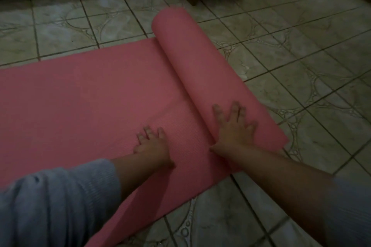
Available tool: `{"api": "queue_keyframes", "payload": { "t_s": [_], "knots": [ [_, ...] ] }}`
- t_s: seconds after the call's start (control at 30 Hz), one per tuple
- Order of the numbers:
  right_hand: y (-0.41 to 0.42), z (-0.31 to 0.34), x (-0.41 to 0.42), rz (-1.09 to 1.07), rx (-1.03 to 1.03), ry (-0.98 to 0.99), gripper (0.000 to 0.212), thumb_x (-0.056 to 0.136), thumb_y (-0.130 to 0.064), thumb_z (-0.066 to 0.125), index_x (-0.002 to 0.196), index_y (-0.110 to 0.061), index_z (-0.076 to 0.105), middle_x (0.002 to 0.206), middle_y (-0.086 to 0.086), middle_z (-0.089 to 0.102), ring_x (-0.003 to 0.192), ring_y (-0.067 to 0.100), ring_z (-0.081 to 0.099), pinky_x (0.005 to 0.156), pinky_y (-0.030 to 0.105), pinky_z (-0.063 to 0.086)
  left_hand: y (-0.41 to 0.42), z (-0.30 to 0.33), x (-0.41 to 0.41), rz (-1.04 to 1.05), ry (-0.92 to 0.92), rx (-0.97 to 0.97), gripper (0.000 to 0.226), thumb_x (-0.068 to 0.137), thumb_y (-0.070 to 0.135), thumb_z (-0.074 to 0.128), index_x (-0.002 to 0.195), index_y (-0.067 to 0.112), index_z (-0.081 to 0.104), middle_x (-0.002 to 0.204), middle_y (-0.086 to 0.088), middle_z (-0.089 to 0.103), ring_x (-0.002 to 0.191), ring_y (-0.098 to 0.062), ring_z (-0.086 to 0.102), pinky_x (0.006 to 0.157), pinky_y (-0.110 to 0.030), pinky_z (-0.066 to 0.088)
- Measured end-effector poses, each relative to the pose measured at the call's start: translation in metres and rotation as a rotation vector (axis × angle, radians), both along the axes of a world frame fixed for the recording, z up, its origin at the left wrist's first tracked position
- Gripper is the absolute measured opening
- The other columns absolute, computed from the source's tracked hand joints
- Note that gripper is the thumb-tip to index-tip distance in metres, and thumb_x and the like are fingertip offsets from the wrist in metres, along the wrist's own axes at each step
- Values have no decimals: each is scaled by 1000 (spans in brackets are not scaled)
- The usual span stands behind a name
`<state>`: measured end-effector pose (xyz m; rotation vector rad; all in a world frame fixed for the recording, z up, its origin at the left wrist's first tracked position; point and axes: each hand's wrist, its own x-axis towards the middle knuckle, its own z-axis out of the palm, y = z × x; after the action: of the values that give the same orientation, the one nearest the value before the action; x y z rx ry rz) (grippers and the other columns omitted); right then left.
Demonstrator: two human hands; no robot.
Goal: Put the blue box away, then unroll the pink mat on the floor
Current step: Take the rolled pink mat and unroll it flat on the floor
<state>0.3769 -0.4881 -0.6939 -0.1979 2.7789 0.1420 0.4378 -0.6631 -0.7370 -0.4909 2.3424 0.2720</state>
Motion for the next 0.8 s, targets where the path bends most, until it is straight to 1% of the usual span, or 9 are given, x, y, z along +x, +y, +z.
{"api": "queue_keyframes", "payload": {
  "t_s": [0.07,0.13,0.2,0.27,0.37,0.47,0.63,0.73,0.8],
  "knots": [
    [4,3,-5,4,-18,35,110,76,-31,70,147,-42,-13,159,14,-10,147,36,-1,111,61,21,1,1,-3,-4,-26,-16,128,67,54,75,148,16,-16,154,-23,-24,143,-48,-8,113,-60,21],
    [12,11,-15,-7,-48,65,111,74,-22,70,146,-45,-11,158,12,4,144,34,16,106,55,30,1,1,-3,-11,-38,-20,128,67,55,74,148,16,-17,154,-23,-24,143,-48,-7,113,-60,21],
    [22,22,-26,-11,-90,116,109,71,-18,70,146,-46,-4,148,11,23,131,34,38,101,50,40,0,2,-2,-23,-29,-21,126,68,55,73,148,16,-16,154,-23,-23,143,-48,-7,114,-59,20],
    [32,30,-35,-23,-102,157,107,69,-20,70,147,-46,1,136,13,36,119,35,50,99,47,44,0,2,0,-34,-23,-18,126,69,56,72,148,15,-16,154,-24,-23,143,-48,-7,114,-59,20],
    [41,28,-37,-100,-55,143,113,65,-37,76,146,-47,-2,136,17,37,122,37,47,102,49,40,-1,3,0,-39,-23,-19,127,68,57,72,148,15,-17,154,-24,-23,143,-48,-7,114,-59,21],
    [44,19,-27,-78,36,106,124,58,-50,81,145,-48,-7,145,17,26,129,37,38,100,52,38,0,4,0,-40,-24,-12,127,68,57,72,148,14,-17,154,-24,-24,143,-48,-8,114,-59,22],
    [51,28,-37,-92,-123,157,105,68,-18,70,145,-51,6,134,16,41,113,38,54,93,44,49,-2,1,2,-43,-13,-6,126,68,58,71,148,15,-17,154,-24,-24,143,-47,-8,114,-59,22],
    [60,38,-49,-177,-153,205,100,70,-21,67,141,-58,7,122,16,51,104,38,60,86,45,51,-4,0,2,-56,-3,-5,126,69,58,71,148,14,-17,154,-25,-24,143,-48,-8,113,-59,22],
    [67,42,-53,-206,-160,242,94,74,-28,67,142,-56,8,121,16,47,102,39,60,85,46,51,-4,-1,2,-51,0,-2,125,69,57,71,148,14,-16,154,-25,-23,143,-48,-9,114,-59,22]
  ]
}}
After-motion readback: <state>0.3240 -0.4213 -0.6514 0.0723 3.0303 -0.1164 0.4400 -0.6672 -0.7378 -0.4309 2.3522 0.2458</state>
